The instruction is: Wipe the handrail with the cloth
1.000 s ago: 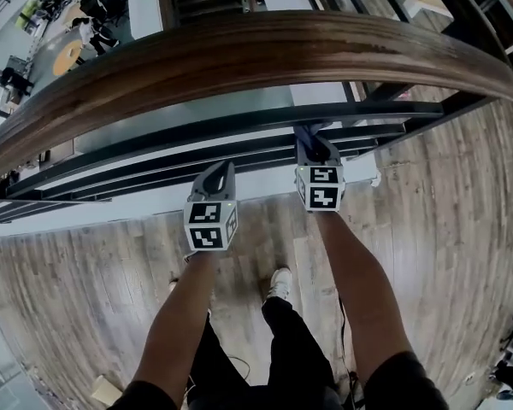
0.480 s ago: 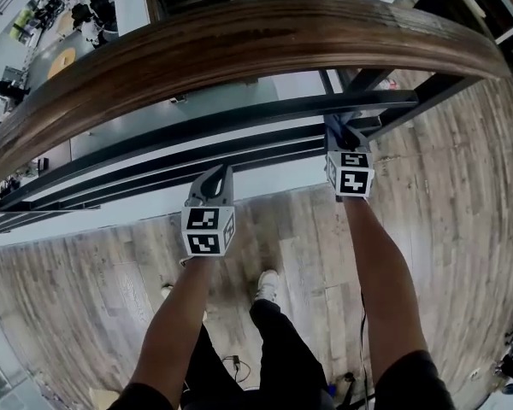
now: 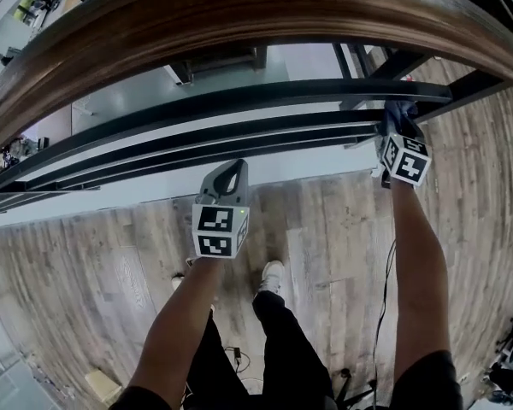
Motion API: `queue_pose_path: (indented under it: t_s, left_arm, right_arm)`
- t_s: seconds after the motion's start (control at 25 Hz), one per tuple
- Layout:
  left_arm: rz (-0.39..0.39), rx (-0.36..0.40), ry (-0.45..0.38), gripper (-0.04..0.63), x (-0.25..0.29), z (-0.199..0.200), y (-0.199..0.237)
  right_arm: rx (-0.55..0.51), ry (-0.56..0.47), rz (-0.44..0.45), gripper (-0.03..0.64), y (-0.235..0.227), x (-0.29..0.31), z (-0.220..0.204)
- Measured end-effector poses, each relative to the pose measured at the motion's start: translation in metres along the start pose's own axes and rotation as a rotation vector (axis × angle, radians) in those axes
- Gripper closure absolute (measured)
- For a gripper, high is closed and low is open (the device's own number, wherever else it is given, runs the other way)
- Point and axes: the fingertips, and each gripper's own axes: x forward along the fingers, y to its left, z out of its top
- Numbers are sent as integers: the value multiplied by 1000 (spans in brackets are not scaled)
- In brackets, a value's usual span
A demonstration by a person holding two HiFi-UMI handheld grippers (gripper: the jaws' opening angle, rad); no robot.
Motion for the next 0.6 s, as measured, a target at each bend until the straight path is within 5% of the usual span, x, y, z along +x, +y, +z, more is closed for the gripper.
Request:
queue_pose_path:
  t_s: [0.16, 0.28, 0.6]
  left_arm:
    - [48, -6, 23, 595, -27, -44, 46]
    - [100, -26, 29, 595, -53, -74, 92]
    - [235, -91, 3, 595, -148, -136, 238]
  right_arm:
    - [5, 1, -60, 526, 0, 4, -1]
    - [25, -89, -43, 526, 41, -13, 7]
    - [44, -256, 209, 526, 312, -90, 3]
